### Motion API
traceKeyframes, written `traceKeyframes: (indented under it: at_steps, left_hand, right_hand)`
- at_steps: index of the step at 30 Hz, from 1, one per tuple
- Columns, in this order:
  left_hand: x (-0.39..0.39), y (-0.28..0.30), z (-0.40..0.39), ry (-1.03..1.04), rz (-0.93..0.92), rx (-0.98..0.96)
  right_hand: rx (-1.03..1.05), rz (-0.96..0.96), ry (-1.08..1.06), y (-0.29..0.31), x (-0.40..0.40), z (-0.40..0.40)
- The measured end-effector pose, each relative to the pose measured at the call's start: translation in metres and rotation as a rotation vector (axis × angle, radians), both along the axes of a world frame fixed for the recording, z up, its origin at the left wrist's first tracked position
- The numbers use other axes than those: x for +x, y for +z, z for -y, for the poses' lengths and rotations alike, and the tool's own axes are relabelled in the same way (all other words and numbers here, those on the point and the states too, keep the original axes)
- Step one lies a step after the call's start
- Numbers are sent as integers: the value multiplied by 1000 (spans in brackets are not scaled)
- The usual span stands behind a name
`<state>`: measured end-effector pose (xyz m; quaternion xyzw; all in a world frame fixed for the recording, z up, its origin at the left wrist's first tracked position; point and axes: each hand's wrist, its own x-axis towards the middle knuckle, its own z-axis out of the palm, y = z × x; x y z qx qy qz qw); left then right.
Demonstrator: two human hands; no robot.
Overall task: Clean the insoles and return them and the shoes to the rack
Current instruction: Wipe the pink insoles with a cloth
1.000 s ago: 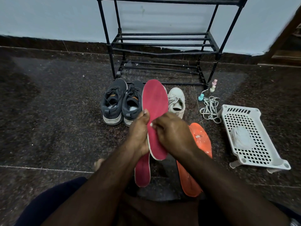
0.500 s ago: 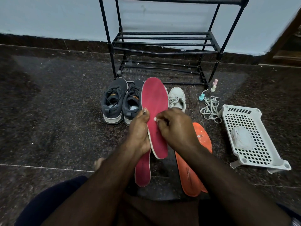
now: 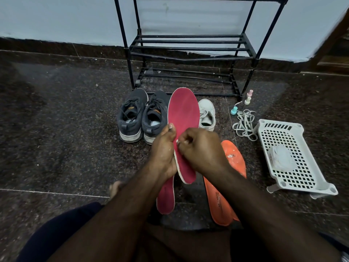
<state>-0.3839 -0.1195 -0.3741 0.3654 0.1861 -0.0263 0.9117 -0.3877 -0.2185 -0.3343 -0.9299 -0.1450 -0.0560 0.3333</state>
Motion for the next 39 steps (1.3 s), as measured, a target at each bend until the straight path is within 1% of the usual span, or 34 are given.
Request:
traceKeyframes:
  at_steps: [3,4,5,8,10,11,12,14,16,17,19,22,25,27,30,32,33,37,39]
  left_hand:
    - [4,1,-3,54,-10,54]
    - [4,2,-3,61,-6,57]
    - [3,2,-2,62,-3,50]
    - [0,4,1,43,2,9]
    - [-1,3,4,24,7,21]
    - [-2,3,4,28,6,37]
    - [-2,3,4,38,0,55]
    - [-1,3,0,73,-10,80]
    - [4,1,-5,115,-21,67]
    - [5,1,-6,128,-26,63]
    - [5,2,-7,130,-19,53]
    - [-1,4,-1,70,14,31]
    - [-4,3,4,50,-2,24]
    - [-3,1,4,54,-22,25]
    - [0,0,-2,78,-51,44]
    - [1,-1,-5,86,-56,36]
    - [0,0,-4,83,-56,28]
    - [-5,1,4,22,-24,7]
    - [-5,-1,3,29,-24,10]
  right_hand:
    - [40,-271,90,1,-8,1]
    - [65,-319,95,1,-8,2]
    - [79,-310,73,1,-6,2]
    - [63,-81,-57,2,2,1]
    - [53,30,-80,1,3,-1]
    - [33,45,-70,0,1,-2]
    - [1,27,-49,-1,-1,-2]
    - [-65,-108,17,-2,-4,2]
    - [-46,-272,72,-4,-7,7]
    - [-6,-291,69,-6,-9,7]
    - [74,-226,19,-10,-11,5]
    - [161,-82,-68,-9,-3,0]
    - [192,7,-70,-7,2,-1]
    - [152,-61,-4,-8,-4,-1]
    - [155,-259,101,-7,-6,5]
    - [172,-303,115,-6,-7,6]
    - [174,-263,92,-7,-6,6]
    - [194,40,-14,-9,-3,0]
    - [173,62,13,-10,-3,0]
